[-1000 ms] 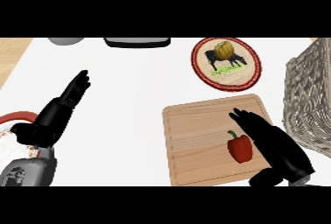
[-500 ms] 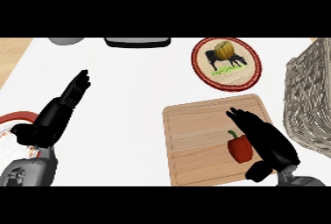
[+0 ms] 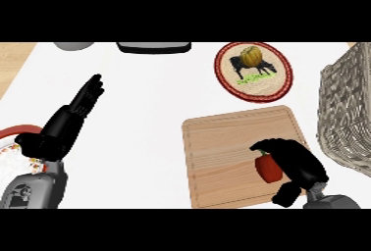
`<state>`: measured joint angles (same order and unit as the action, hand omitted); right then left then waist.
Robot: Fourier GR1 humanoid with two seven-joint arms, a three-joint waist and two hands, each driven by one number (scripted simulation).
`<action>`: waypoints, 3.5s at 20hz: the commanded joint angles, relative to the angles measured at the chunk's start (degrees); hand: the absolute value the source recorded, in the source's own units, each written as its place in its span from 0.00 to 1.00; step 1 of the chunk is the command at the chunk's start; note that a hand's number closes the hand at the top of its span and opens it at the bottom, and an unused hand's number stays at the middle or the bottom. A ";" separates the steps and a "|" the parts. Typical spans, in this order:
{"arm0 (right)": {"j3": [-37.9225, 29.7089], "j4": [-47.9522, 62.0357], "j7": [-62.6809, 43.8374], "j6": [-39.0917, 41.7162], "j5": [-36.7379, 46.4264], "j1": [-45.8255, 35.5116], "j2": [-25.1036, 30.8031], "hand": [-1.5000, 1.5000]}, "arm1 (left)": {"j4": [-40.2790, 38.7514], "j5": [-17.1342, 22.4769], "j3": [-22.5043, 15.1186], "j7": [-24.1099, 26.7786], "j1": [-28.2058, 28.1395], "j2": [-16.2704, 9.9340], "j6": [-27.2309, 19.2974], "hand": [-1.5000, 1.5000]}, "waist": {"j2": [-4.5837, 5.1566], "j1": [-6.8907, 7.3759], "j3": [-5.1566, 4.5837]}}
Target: Pick the bell pepper from the cutting board and place it in the basket
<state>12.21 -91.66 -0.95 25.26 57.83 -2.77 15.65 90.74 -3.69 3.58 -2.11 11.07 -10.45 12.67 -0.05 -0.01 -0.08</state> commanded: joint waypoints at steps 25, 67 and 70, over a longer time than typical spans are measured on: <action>1.11 -24.40 -8.04 -13.72 2.04 24.65 -10.36 1.00 | 1.76 1.57 2.91 1.31 -3.17 -2.08 3.04 0.50 | -0.19 -0.76 0.06; -42.53 -19.10 -38.01 -15.02 -23.31 -29.55 6.59 1.00 | 3.72 -1.34 0.00 -2.63 -1.32 1.21 0.51 0.50 | 0.05 0.45 0.09; -49.59 -12.86 -32.88 -13.78 -28.77 -27.72 11.77 1.00 | 3.08 -0.77 0.12 -0.37 -2.69 1.21 1.50 0.50 | 0.02 0.17 0.11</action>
<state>-32.51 -110.56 -37.96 12.73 31.49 -31.25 23.39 91.11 -4.82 4.33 -1.49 10.09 -9.69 13.79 0.03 0.18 -0.02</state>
